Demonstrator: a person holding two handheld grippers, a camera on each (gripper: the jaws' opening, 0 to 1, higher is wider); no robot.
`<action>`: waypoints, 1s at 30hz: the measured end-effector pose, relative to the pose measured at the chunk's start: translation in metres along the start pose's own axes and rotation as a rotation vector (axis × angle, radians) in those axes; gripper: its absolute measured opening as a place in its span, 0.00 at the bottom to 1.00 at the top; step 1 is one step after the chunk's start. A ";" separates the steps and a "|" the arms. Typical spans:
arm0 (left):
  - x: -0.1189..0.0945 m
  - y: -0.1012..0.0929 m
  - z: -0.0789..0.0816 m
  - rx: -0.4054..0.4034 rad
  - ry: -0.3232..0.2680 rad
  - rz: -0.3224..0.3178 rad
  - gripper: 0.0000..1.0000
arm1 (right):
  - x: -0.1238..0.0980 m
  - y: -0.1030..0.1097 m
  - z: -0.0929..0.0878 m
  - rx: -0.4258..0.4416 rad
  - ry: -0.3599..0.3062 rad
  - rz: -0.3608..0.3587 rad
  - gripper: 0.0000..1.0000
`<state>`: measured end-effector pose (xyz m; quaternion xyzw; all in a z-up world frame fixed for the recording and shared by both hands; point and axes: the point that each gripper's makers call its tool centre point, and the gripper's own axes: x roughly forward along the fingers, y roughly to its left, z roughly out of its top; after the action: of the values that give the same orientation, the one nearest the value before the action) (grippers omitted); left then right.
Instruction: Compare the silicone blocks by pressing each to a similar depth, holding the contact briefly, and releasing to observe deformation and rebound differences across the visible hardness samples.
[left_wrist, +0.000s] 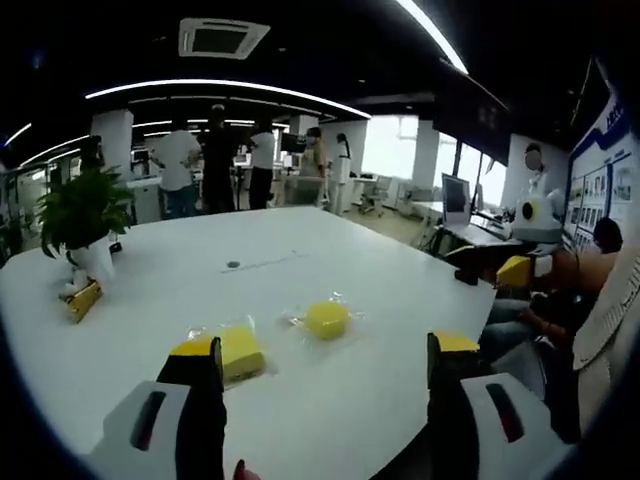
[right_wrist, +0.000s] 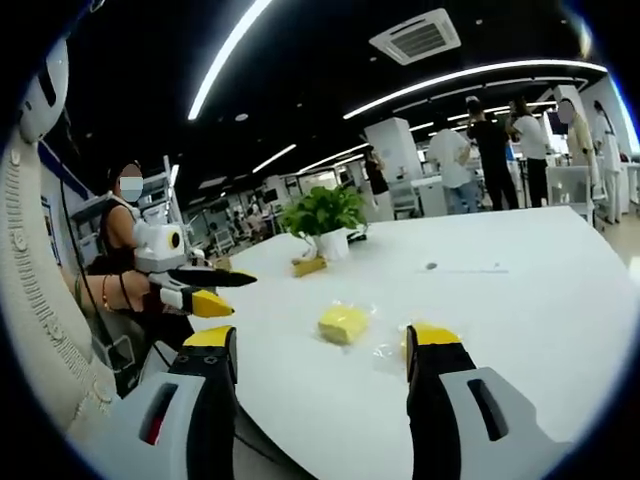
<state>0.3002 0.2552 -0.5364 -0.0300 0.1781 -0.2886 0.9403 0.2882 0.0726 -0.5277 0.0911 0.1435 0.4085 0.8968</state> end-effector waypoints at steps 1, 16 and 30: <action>-0.002 0.000 0.000 -0.003 -0.004 0.000 0.84 | -0.001 0.000 -0.001 0.001 0.000 0.000 0.64; -0.044 -0.001 -0.017 -0.163 -0.086 -0.018 0.90 | -0.020 0.018 -0.026 0.039 0.022 -0.027 0.72; -0.056 0.009 -0.025 -0.157 -0.059 0.018 0.89 | -0.044 0.003 -0.035 0.037 0.091 -0.079 0.73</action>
<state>0.2525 0.2948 -0.5437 -0.1104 0.1728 -0.2642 0.9424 0.2469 0.0423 -0.5523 0.0832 0.1953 0.3740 0.9028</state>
